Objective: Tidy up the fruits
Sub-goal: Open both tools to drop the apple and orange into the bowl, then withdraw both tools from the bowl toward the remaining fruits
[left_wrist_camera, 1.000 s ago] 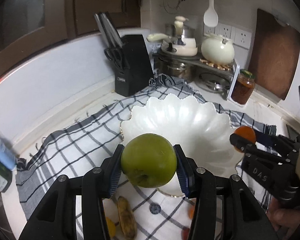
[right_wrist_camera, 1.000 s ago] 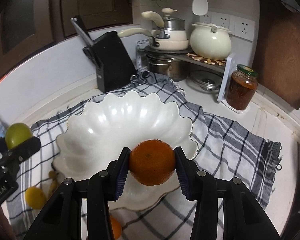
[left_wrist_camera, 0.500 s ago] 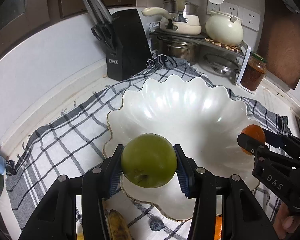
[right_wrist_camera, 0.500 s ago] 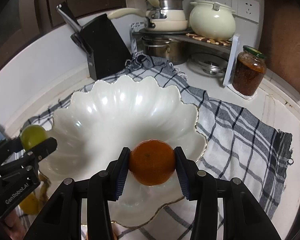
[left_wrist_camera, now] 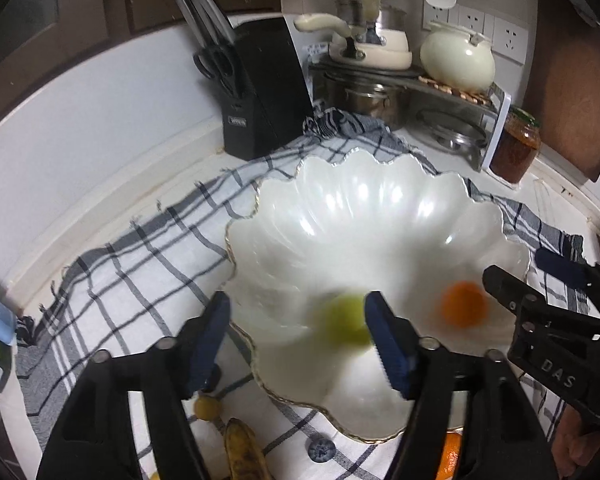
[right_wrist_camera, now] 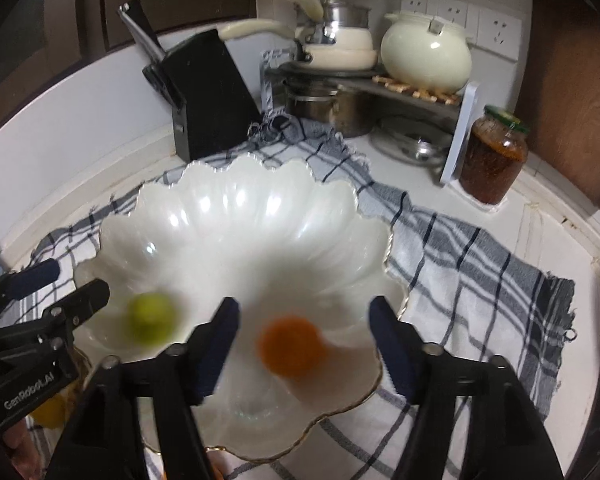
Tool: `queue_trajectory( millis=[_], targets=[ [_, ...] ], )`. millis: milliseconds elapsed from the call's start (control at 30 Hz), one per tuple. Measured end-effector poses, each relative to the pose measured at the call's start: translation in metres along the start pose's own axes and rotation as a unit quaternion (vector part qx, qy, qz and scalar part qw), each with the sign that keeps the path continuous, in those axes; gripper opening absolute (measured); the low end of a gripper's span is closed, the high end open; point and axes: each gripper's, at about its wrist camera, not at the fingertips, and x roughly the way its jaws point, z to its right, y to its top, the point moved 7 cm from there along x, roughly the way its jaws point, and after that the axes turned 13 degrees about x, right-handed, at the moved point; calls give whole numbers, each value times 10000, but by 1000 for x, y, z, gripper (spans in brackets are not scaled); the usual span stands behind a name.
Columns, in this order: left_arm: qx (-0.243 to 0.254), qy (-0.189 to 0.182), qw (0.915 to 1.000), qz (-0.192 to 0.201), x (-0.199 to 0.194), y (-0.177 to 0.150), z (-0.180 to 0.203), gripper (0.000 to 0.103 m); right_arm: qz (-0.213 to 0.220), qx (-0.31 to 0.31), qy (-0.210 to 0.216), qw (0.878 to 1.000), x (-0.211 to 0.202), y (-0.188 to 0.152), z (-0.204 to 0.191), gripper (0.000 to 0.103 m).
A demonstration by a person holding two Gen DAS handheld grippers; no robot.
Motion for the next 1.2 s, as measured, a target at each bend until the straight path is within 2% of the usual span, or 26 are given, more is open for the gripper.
queue_trajectory(
  millis=[67,133,200,267,367,500,1067,1200],
  targets=[
    [0,39,10000,12,-3,1,-3,71,132,-12,-61,9999,-7,4,-1,83],
    [-30,74,10000,46,-7,0,-6,74,250,-34,-141,9996,-13,6,-1,87],
    [-48,153,9998,88,-11,0,-9,85,353,-84,-224,9991,-19,8,-2,90],
    [-87,224,9996,154,-17,0,-13,90,413,-135,-268,9987,-24,9,-4,92],
    [-70,273,9994,199,-23,0,-15,91,451,-180,-300,9984,-31,10,-5,92],
    [-157,301,9991,271,-35,-2,-18,98,504,-106,-287,9983,-41,10,-5,92],
    [-411,418,9965,599,-89,-15,-31,100,976,-8,-127,9951,-100,5,-16,92],
    [-451,549,9948,724,-106,-18,-37,100,1032,-5,-58,9946,-111,3,-20,92]
  ],
)
